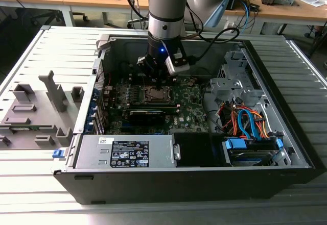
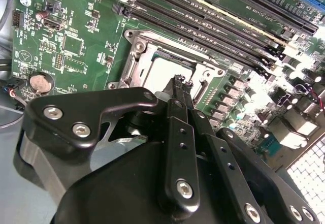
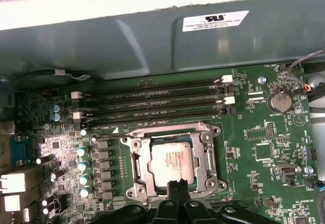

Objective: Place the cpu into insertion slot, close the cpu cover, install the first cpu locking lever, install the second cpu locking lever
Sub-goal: 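Install the first cpu locking lever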

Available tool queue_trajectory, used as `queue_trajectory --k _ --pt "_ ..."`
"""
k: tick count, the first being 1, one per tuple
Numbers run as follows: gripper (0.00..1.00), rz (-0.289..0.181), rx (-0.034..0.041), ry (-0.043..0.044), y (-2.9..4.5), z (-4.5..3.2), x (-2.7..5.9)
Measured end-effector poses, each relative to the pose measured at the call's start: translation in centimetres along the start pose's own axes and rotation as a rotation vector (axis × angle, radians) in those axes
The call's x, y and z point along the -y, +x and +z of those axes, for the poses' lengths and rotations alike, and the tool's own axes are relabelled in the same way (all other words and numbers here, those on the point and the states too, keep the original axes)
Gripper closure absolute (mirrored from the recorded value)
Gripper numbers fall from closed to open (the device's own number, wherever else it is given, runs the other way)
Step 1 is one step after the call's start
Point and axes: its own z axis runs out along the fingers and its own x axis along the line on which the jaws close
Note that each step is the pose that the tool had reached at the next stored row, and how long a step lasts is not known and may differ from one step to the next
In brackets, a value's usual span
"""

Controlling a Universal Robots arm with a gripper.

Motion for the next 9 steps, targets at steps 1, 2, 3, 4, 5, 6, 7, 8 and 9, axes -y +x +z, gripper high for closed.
queue_trajectory --k 1,2,3,4,5,6,7,8,9 --pt "0.89 -0.002 0.0 0.0 0.0 0.0 0.0" --pt "0.89 -0.003 0.0 0.0 -0.01 0.0 0.0" --pt "0.89 -0.005 0.0 0.0001 0.0 0.0 0.0" --pt "0.89 -0.006 0.0 0.0002 0.0 0.0 0.0" --pt "0.89 -0.008 0.0 0.0002 0.0 0.0 0.0" --pt "0.89 -0.01 0.0 0.0002 -0.01 0.0 0.0" --pt "0.89 -0.011 0.0 0.0002 0.0 0.0 0.0" --pt "0.89 -0.013 0.0 0.0003 0.0 0.0 0.0" --pt "0.89 -0.015 0.0 0.0004 0.0 0.0 0.0"
